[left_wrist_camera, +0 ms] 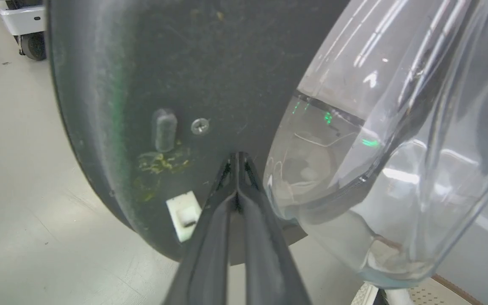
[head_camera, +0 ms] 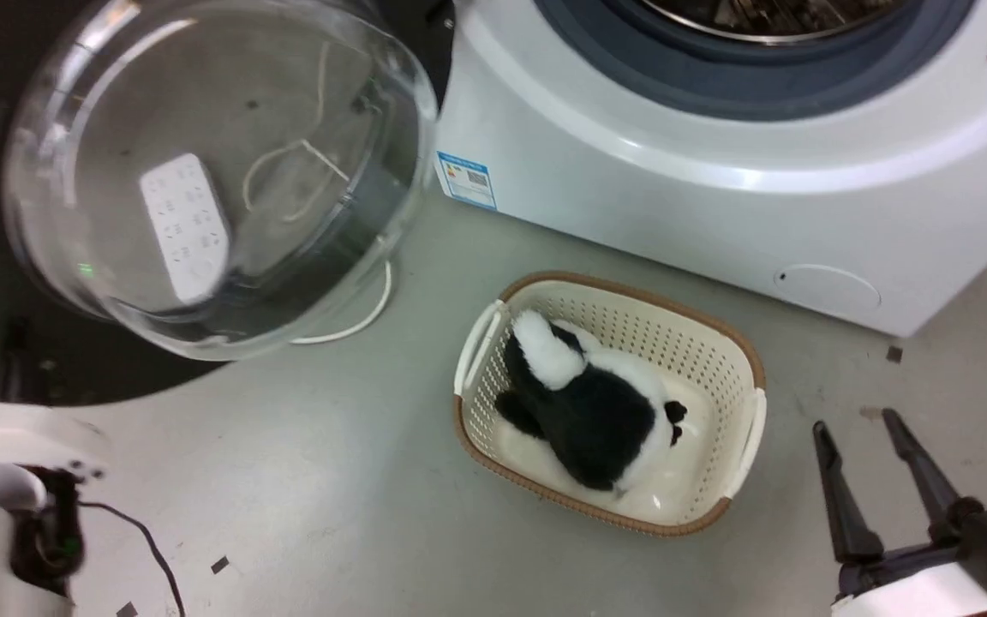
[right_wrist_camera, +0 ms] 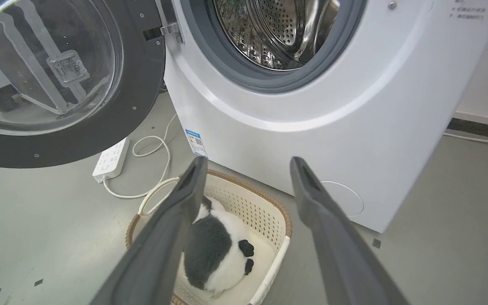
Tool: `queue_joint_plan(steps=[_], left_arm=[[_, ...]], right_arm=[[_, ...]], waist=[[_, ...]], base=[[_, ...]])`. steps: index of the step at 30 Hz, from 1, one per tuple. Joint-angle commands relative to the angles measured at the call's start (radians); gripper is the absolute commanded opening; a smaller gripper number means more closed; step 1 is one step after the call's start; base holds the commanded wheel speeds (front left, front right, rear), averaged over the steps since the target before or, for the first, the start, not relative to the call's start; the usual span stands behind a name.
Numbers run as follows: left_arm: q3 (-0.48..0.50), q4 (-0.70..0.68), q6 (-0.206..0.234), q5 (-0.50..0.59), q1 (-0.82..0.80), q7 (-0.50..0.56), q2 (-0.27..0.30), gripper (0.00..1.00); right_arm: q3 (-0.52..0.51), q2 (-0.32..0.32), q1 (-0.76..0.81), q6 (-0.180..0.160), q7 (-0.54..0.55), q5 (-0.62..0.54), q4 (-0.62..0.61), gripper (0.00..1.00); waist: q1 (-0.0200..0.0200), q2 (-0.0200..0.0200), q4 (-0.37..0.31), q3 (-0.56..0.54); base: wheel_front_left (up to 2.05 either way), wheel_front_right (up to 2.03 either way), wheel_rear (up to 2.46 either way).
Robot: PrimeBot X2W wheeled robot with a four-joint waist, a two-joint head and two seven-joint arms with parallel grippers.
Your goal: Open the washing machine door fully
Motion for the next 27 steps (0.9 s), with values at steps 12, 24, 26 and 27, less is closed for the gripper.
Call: queue_joint_plan(steps=[12,24,26,27], left_arm=[[0.045,0.195,-0.044,-0.028,-0.123,-0.074,0.033,0.0],[-0.049,-0.018,-0.069,0.108,-0.002,-0.1,-0.066,0.0],[-0.061,-0.088,-0.063,0.132,0.034,-0.1,-0.099,0.0],[-0.067,-0.119,-0.061,0.14,0.054,-0.1,-0.116,0.0]], right_arm=[[-0.029,-0.028,-0.011,0.001,-0.005,0.013,-0.011,1.0],[-0.116,0.048,-0.004,0.001,-0.005,-0.027,-0.028,1.0],[-0.126,0.059,0.0,0.001,-0.005,-0.042,-0.03,1.0],[-0.128,0.064,0.001,0.001,-0.005,-0.05,-0.032,1.0]], waist=[[-0.0001,0.0,-0.038,0.011],[-0.0001,0.0,-0.081,-0.134],[-0.0001,0.0,-0.099,-0.162],[-0.0001,0.0,-0.111,-0.175]], base=[[0.0,0.0,0.0],[0.0,0.0,0.0],[0.0,0.0,0.0],[0.0,0.0,0.0]])
